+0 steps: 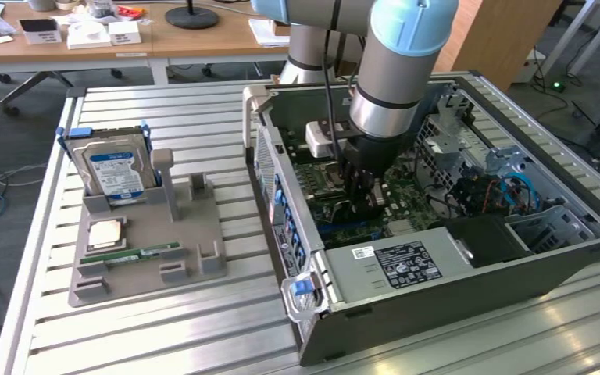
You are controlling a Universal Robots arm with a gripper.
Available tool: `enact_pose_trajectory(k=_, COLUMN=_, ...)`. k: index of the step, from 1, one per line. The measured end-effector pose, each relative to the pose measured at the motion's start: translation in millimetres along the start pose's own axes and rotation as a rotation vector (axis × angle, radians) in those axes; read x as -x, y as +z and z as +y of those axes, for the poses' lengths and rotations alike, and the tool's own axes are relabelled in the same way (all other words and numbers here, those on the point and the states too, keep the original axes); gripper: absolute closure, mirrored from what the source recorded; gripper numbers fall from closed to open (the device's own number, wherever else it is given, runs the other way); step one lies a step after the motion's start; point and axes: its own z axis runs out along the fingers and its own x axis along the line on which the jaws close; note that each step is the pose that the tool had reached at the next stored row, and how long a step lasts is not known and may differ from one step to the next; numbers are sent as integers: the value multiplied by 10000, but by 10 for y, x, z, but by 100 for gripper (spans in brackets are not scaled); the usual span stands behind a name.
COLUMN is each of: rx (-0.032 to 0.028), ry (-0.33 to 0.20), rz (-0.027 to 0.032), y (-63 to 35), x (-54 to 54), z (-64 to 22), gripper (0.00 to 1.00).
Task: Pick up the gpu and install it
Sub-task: 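Insert the gpu into the slot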
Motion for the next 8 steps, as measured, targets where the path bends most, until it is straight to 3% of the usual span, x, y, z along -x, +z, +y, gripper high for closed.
enact_pose_trajectory(k=8, rx=-21, ry=1, rz=-2, y=-10, x=1, z=2, gripper=74)
